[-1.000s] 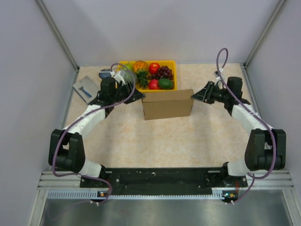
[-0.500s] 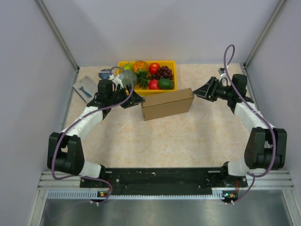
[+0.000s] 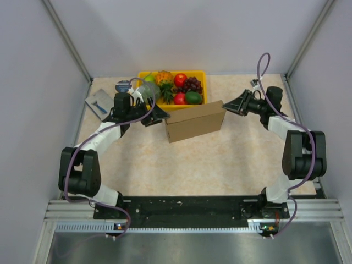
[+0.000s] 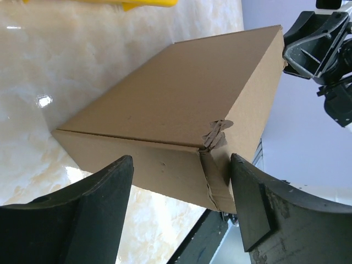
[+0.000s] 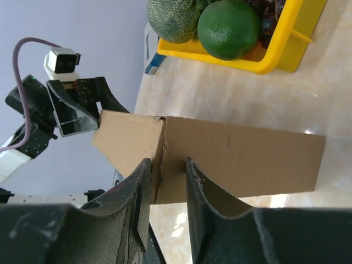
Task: Fold the paper box
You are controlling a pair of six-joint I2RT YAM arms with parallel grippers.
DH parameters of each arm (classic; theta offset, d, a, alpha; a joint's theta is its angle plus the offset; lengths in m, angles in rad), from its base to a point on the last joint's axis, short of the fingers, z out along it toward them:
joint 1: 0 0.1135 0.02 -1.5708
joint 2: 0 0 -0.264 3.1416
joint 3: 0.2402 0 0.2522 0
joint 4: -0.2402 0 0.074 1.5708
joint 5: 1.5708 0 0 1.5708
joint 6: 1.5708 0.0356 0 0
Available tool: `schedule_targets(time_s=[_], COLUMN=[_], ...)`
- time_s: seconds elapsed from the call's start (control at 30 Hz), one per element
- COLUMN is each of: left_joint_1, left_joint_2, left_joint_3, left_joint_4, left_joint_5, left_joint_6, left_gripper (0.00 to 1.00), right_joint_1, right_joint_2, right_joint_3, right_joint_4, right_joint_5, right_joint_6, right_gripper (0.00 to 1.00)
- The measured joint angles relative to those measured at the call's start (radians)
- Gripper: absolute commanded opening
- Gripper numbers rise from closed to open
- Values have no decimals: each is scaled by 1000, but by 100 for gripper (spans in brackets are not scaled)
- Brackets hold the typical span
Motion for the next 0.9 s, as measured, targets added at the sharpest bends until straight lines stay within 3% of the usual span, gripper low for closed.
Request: schedule_targets(time_s=[0.07,0.33,0.5,0.9], left_joint_1=[10,18,19,19], left_joint_2=[14,-38,-78,-76], left_joint_3=[1,2,-2,-118], left_joint_4=[2,-40,-8,67], left_joint_5=[17,31,57,84], left_joint_6=[-9,-9,-50,-174], left_gripper=[77,76,83,67], right_joint_1=[0,0,0,15], right_joint_2=[19,67,73,49], right_joint_3=[0,-12,-27,8], right_joint_4=[43,185,241,121], right_joint_5=[-4,-9,-7,29], right_joint_6=[27,87,119,45], right_gripper=[21,22,22,22])
